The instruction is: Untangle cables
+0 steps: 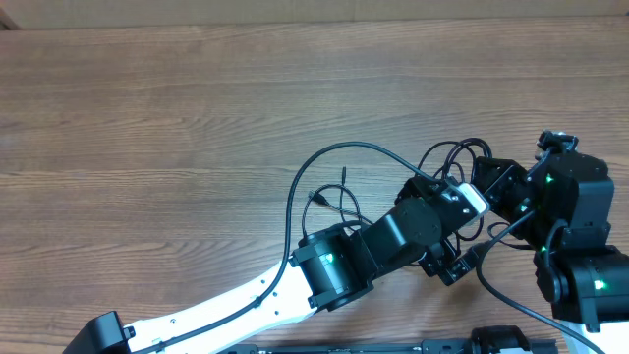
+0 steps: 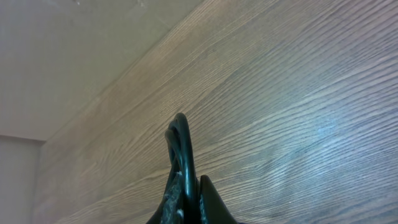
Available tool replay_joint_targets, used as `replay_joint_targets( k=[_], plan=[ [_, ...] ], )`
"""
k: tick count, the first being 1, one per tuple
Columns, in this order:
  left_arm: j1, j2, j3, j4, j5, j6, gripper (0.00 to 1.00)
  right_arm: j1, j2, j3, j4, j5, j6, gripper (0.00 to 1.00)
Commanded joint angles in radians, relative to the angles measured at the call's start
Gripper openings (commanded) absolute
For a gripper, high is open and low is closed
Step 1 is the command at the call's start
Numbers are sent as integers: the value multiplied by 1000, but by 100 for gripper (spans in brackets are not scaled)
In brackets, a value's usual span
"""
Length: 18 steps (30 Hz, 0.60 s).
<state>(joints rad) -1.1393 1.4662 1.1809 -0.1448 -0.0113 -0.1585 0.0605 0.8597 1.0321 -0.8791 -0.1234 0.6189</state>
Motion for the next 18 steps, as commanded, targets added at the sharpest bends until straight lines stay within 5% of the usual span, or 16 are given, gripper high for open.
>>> replay_joint_targets(
  k=[1, 18],
  plan=[
    [0, -23, 15, 6, 25, -27, 100, 1, -6, 22, 16, -24, -13, 4],
    [0, -22, 15, -68, -545, -376, 100, 0, -6, 23, 39, -170, 21, 4]
  ],
)
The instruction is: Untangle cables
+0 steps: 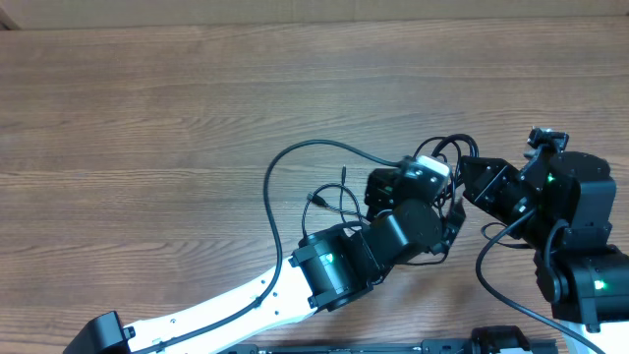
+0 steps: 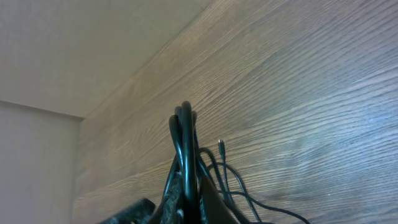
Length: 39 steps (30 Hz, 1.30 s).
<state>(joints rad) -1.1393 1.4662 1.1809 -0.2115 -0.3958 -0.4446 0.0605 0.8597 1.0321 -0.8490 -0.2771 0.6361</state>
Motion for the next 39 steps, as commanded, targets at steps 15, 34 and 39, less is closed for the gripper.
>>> replay_joint_targets(
  k=[15, 34, 39],
  plan=[
    [8, -22, 15, -28, -335, -95, 100, 0, -7, 23, 2, -29, -39, 4],
    [224, -23, 15, -125, -150, -95, 100, 1, -122, 33, 48, -248, -166, 4],
    [261, -23, 15, -195, -150, -98, 100, 1, -132, 42, 91, -310, -201, 4]
  ],
)
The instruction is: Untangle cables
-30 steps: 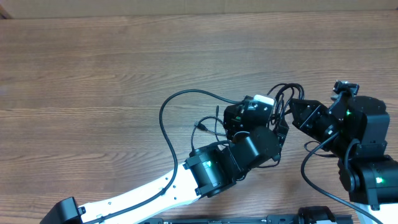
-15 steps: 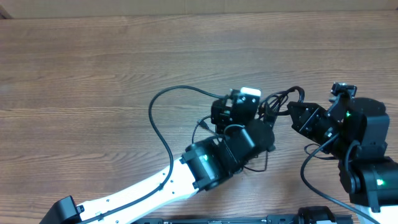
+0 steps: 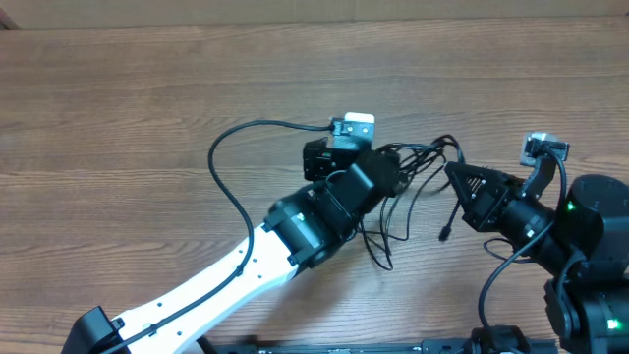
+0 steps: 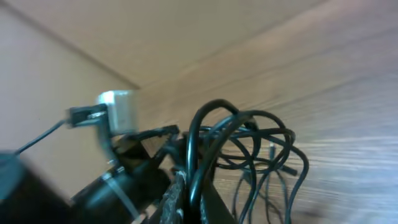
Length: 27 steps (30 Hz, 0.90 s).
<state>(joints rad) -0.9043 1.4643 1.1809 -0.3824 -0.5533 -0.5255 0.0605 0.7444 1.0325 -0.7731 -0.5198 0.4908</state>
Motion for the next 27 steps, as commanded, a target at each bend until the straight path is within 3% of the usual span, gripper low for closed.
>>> replay_joint_targets(
  k=[1, 9, 10, 11, 15, 17, 19, 20, 21, 27],
  plan=[
    [32, -21, 15, -34, 7, -18, 100, 1, -17, 42, 15, -67, -55, 4],
    [127, -21, 15, -77, 32, -17, 99, 1, -17, 42, 19, -115, -100, 4],
    [143, -21, 15, -78, 70, -13, 95, 1, -17, 42, 17, -114, -100, 4],
    [155, -21, 15, -77, 114, -5, 81, 1, -17, 42, 17, -114, -101, 4],
    [185, -21, 15, -50, 317, 93, 47, 1, -17, 42, 24, -111, -107, 4],
    [189, -21, 15, -1, 501, 224, 39, 1, -17, 42, 29, -111, -107, 4],
    [189, -21, 15, 69, 816, 424, 24, 1, -17, 42, 27, -110, -108, 4],
    [189, -21, 15, 83, 887, 454, 17, 1, -17, 42, 27, -110, -117, 4],
    [192, -21, 15, 94, 934, 462, 5, 0, -17, 42, 24, -103, -139, 4],
    [193, -21, 15, 96, 936, 410, 4, 0, -17, 42, -108, 230, -122, 4]
  ],
)
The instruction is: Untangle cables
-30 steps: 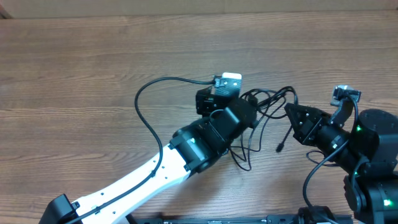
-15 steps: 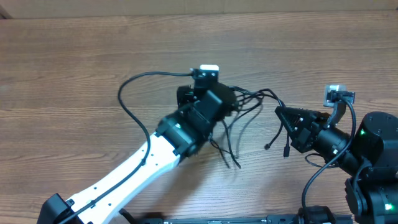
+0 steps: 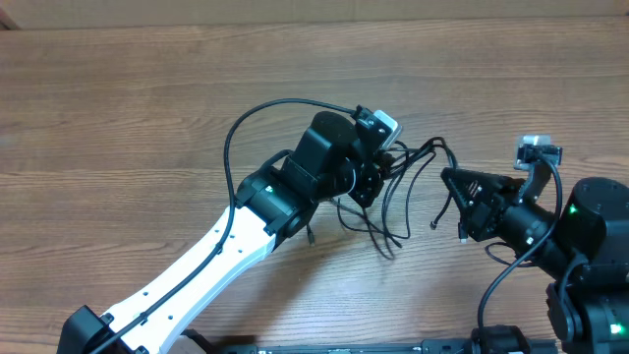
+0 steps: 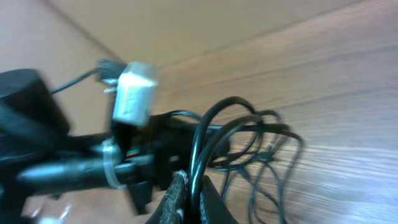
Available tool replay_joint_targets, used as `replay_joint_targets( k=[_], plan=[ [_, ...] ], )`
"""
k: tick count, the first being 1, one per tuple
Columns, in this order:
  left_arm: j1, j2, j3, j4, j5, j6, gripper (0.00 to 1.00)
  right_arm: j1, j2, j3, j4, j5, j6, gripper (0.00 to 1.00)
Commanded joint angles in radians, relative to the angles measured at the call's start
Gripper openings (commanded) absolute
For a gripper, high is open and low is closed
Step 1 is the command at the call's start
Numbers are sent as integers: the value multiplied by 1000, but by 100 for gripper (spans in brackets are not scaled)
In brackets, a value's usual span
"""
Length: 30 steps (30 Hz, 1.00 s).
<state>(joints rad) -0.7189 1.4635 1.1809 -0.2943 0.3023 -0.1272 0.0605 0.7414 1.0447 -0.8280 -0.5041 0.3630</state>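
A tangle of thin black cables [image 3: 398, 197] hangs between my two grippers, right of the table's middle. The left gripper [image 3: 371, 180], at the end of the white arm with a white camera block [image 4: 134, 93], grips the tangle's left side; its fingertips are mostly hidden under the wrist. The right gripper [image 3: 448, 178] points left and is shut on a few cable loops [image 4: 214, 134], which rise from between its fingers [image 4: 179, 198]. Loose loops sag to the wood, and plug ends [image 3: 435, 224] dangle near the right gripper.
The wooden table [image 3: 147, 118] stretches wide to the left and back. The left arm's own black lead [image 3: 257, 113] arcs over the wood behind its wrist. The right arm's base [image 3: 590, 246] fills the lower right corner.
The left gripper has moved a little right and its wrist has turned, the camera block now at its right. The tangle is pulled closer together. The right gripper holds the same loops in about the same place.
Both grippers were close together low at the right, the right one shut on cable loops. The left gripper was then farther back, later well to the left at mid-table with the tangle stretched between the two. Now it sits slightly nearer the right gripper.
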Motion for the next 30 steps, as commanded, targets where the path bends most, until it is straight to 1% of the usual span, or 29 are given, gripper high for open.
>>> replay_joint_targets(
  k=[1, 2, 3, 4, 5, 6, 7, 13, 16, 20, 25, 30],
  plan=[
    [7, -20, 15, 8, 81, 5, 4, 0, -13, 30, -81, 282, 32, 4],
    [7, -23, 15, 10, 81, -11, 4, 1, -12, 29, -125, 387, 72, 11],
    [7, -24, 15, 12, 84, -15, 4, 1, -12, 29, -144, 434, 87, 33],
    [7, -27, 15, 15, 84, -27, 4, 1, -12, 29, -165, 475, 90, 57],
    [7, -30, 15, 18, 84, -35, 4, 1, -12, 29, -176, 490, 90, 75],
    [7, -34, 15, 20, 84, -39, 4, 1, -12, 29, -182, 489, 89, 91],
    [7, -40, 15, 26, 84, -38, 4, 1, -12, 29, -185, 471, 89, 100],
    [5, -66, 15, 46, 85, -61, 4, 1, -12, 29, -169, 324, 89, 100],
    [5, -72, 15, 48, 124, -61, 4, 1, -12, 29, -149, 255, 80, 100],
    [5, -72, 15, 73, 190, -61, 4, 1, -5, 28, -148, 248, 78, 100],
    [5, -72, 15, 146, 277, -84, 4, 1, 51, 28, -163, 219, 81, 100],
    [5, -72, 15, 185, 305, -106, 4, 1, 115, 28, -174, 214, 85, 100]
  ],
)
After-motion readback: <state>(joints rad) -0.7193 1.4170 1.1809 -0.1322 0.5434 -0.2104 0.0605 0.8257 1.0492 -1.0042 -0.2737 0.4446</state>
